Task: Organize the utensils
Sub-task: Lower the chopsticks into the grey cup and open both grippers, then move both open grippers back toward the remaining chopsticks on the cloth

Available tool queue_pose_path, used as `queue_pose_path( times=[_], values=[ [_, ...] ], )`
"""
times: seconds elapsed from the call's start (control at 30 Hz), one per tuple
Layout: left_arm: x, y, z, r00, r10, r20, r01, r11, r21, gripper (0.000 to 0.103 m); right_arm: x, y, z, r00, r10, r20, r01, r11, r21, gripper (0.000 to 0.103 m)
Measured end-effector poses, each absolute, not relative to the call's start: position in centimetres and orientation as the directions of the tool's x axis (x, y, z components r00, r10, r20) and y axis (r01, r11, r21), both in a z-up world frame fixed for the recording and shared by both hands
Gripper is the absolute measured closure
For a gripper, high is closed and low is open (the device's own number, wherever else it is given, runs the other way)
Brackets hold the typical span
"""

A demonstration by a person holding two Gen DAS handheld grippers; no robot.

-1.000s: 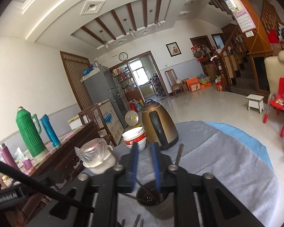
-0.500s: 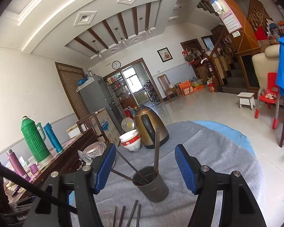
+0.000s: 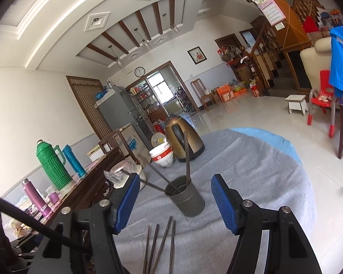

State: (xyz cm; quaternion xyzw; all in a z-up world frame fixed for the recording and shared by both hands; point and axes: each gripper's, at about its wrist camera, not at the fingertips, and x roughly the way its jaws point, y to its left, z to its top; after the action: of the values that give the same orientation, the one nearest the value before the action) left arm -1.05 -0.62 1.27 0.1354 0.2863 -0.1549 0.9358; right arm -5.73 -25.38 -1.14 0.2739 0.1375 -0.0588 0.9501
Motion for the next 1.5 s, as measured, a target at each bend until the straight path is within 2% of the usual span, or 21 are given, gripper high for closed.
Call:
queue_pose_path(
  times=[0.3, 0.6, 0.77, 0.83, 0.97, 1.13, 1.27, 1.33, 1.5],
  values=[
    [-1.8, 3.6, 1.9, 0.813, -0.16, -0.559, 0.303, 0.938, 0.172, 0.032, -4.6, -22.1, -2.0, 0.939, 0.024, -0.342, 0.152, 0.864, 0.48, 0.034],
    [0.1, 5.8, 1.6, 0.805, -0.163, -0.571, 0.27, 0.957, 0.108, 0.031, -3.8, -20.2, -2.6, 0.924, 0.046, -0.379, 0.137, 0.887, 0.44, 0.034],
    [2.4, 6.5, -0.3, 0.776, -0.184, -0.603, 0.265, 0.963, 0.049, 0.03, -3.1, -19.9, -3.3, 0.908, 0.055, -0.416, 0.132, 0.903, 0.408, 0.036],
    [3.6, 6.3, -1.4, 0.754, -0.186, -0.631, 0.268, 0.963, 0.036, 0.03, -2.6, -19.9, -3.8, 0.9, 0.06, -0.432, 0.128, 0.911, 0.393, 0.039],
    [6.0, 5.5, -3.7, 0.701, -0.187, -0.689, 0.271, 0.962, 0.015, 0.03, -0.7, -20.2, -4.9, 0.866, 0.099, -0.49, 0.117, 0.913, 0.39, 0.062],
    [8.3, 4.2, -6.7, 0.632, -0.198, -0.749, 0.292, 0.956, -0.006, 0.03, 2.6, -20.6, -7.8, 0.796, 0.156, -0.584, 0.117, 0.908, 0.402, 0.064],
    [10.3, 3.1, -9.8, 0.559, -0.202, -0.804, 0.307, 0.951, -0.026, 0.03, 4.7, -20.7, -10.8, 0.719, 0.198, -0.667, 0.13, 0.904, 0.408, 0.071],
    [11.1, 2.7, -11.4, 0.521, -0.201, -0.83, 0.309, 0.95, -0.036, 0.03, 5.3, -20.6, -12.3, 0.685, 0.221, -0.694, 0.132, 0.899, 0.417, 0.074],
    [11.9, 3.3, -14.2, 0.454, -0.2, -0.868, 0.296, 0.953, -0.065, 0.03, 6.5, -20.2, -14.3, 0.633, 0.254, -0.731, 0.13, 0.897, 0.423, 0.075]
  ],
)
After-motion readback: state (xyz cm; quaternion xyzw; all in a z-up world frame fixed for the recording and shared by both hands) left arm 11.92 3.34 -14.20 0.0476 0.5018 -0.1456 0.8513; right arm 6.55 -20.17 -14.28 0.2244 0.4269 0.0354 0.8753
